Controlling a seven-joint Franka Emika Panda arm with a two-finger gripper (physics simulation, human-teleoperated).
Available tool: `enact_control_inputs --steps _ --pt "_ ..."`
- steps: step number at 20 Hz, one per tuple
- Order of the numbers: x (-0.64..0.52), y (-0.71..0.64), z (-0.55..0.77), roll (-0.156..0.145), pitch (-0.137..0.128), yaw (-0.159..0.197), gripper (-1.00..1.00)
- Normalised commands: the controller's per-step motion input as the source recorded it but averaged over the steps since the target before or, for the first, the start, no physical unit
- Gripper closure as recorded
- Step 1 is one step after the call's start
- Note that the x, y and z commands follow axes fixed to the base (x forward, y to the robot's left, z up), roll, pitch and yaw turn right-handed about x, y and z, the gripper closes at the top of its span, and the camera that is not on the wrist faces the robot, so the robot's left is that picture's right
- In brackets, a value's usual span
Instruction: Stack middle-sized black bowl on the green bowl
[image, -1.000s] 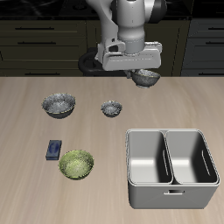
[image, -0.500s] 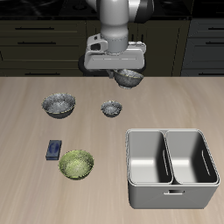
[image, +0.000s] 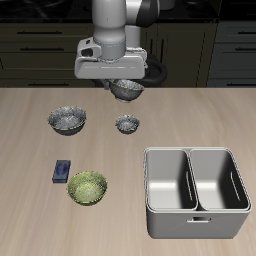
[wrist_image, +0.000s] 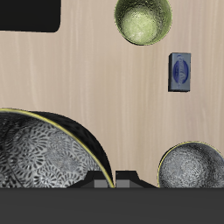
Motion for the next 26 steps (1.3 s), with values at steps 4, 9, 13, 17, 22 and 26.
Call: enact_control_inputs --steps 4,9,13,17,22,26 --pt "0.1 -0.34 0.05 0.0 0.009 -0.001 1.0" --pt "0.16 -0.37 0.08 0.041 0.027 -0.005 1.0" --pt "0.15 -0.24 0.08 0.059 -0.008 0.029 1.0" --pt "0.21 -0.31 -0.01 -0.019 0.028 -0.009 1.0" --pt "0.26 -0.32 0.09 -0.044 -0.001 -0.01 1.0" --pt "0.16 -0.14 0.07 -0.021 -0.011 0.037 1.0"
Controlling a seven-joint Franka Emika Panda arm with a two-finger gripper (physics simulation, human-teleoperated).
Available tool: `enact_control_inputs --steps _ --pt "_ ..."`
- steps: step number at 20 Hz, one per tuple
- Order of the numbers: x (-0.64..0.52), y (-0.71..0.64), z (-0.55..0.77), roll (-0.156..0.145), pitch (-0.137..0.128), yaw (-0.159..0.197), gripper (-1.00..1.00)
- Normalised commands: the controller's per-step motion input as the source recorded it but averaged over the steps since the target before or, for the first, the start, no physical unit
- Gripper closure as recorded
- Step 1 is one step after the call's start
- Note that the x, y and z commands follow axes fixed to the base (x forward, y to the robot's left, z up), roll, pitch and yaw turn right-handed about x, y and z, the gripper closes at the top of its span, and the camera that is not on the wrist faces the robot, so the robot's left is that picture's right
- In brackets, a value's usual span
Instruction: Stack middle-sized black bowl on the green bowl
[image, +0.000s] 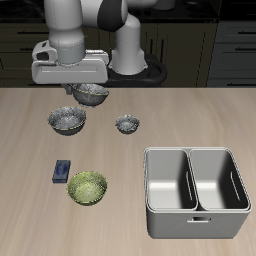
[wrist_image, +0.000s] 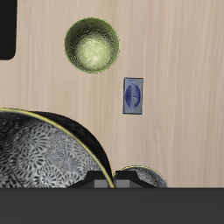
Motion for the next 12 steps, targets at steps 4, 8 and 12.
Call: enact_control_inputs --steps 4,8,12 --pt "0.19 -0.11 0.04 0.025 0.009 0.017 1.0" --pt "0.31 -0.17 0.07 0.024 -0.008 0.006 1.0" --pt "0.29 -0.12 0.02 0.007 0.0 0.016 1.0"
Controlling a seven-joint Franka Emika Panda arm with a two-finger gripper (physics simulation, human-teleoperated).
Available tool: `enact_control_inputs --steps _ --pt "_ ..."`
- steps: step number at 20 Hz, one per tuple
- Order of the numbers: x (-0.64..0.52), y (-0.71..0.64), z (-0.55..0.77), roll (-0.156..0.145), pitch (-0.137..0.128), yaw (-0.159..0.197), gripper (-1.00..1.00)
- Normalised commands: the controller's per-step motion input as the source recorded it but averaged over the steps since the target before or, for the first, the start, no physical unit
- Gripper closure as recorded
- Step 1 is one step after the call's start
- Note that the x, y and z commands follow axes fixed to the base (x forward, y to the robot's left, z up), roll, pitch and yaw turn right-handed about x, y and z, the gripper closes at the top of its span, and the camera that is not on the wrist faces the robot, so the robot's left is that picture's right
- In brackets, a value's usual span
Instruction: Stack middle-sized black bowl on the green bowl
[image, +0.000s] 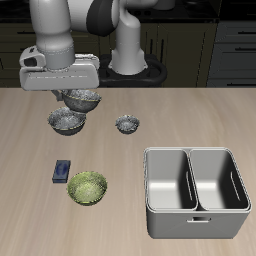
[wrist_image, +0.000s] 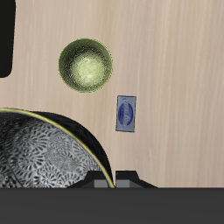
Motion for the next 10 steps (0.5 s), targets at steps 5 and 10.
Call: enact_control_inputs --steps 5,10 --pt "0.38 -0.17 0.06 -0.024 -0.011 -0.003 1.0" --pt "0.32 -0.06 -0.01 -0.031 -0.018 -0.012 1.0"
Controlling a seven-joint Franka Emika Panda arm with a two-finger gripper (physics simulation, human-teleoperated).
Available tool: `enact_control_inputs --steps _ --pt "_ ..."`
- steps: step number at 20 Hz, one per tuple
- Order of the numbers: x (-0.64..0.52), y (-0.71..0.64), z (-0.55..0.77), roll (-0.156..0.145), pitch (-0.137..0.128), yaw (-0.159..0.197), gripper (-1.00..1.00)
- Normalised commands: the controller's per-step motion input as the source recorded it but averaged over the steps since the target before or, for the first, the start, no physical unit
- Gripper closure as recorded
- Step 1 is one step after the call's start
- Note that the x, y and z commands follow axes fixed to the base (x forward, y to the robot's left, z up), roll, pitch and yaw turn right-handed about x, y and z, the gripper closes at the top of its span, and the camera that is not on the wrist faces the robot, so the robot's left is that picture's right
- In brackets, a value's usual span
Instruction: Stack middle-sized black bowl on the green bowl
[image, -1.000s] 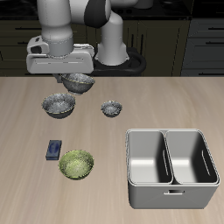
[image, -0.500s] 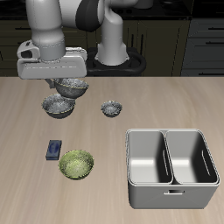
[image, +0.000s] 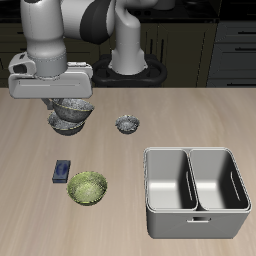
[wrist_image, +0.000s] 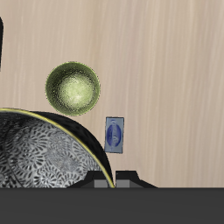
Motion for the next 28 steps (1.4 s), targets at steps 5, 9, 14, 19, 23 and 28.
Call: enact_control_inputs --steps 5,9,14,19,23,28 --pt "0.44 -0.07 0.0 -0.029 -0.002 -0.015 1.0" --pt "0.23 0.03 0.05 -0.01 -0.015 -0.027 1.0" --pt "0.27 0.03 -0.02 -0.02 -0.017 -0.031 1.0" --pt "0.15 0.07 -0.1 -0.001 0.0 0.002 1.0" --pt "0.15 0.07 -0.04 0.003 -0.012 0.005 1.0" --pt "0.17 0.15 -0.2 0.004 0.024 -0.013 1.0"
